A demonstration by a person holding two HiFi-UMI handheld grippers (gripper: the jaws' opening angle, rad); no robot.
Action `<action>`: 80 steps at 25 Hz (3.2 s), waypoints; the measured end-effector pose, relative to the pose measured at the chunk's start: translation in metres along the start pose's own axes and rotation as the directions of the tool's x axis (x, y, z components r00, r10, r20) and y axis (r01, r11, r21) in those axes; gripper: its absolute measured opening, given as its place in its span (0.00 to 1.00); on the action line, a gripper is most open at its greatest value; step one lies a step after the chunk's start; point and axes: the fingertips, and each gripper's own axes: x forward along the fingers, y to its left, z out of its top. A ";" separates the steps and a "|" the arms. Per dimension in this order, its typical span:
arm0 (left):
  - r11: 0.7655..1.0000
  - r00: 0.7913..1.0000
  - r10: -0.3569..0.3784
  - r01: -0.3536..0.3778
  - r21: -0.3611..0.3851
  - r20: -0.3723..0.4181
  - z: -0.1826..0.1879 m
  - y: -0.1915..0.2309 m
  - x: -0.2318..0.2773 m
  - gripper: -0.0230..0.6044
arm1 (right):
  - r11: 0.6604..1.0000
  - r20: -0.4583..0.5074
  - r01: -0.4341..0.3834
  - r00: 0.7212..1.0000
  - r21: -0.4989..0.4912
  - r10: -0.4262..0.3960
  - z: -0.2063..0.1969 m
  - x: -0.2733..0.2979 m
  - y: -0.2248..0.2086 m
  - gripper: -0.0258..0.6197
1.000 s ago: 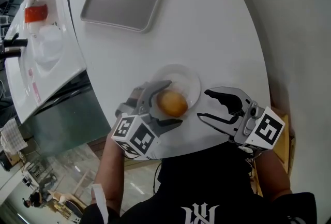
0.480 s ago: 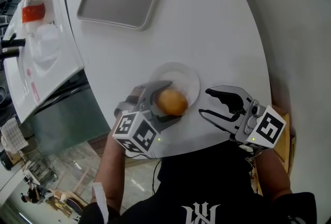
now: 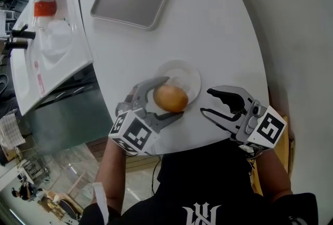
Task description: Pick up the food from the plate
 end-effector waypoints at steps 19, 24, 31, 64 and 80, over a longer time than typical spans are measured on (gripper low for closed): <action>0.964 0.731 0.260 -0.157 -0.216 0.631 0.168 -0.122 -0.195 0.73 | 0.957 0.263 0.032 0.964 -0.287 0.046 0.109 -0.100 0.206 0.27; 0.958 0.584 0.272 -0.089 -0.273 0.765 0.195 -0.163 -0.245 0.73 | 0.965 0.309 0.026 0.949 -0.259 0.057 0.109 -0.128 0.239 0.25; 0.955 0.584 0.286 -0.114 -0.272 0.760 0.216 -0.201 -0.253 0.73 | 0.954 0.303 0.032 0.951 -0.298 0.063 0.108 -0.148 0.248 0.20; 0.860 0.482 0.509 -0.254 -0.442 0.713 0.244 -0.245 -0.211 0.73 | 0.900 0.209 -0.245 0.919 -0.360 0.334 0.098 -0.190 0.228 0.04; 0.828 0.494 0.559 -0.281 -0.486 0.666 0.230 -0.269 -0.207 0.73 | 0.872 0.177 -0.349 0.888 -0.343 0.425 0.077 -0.194 0.249 0.04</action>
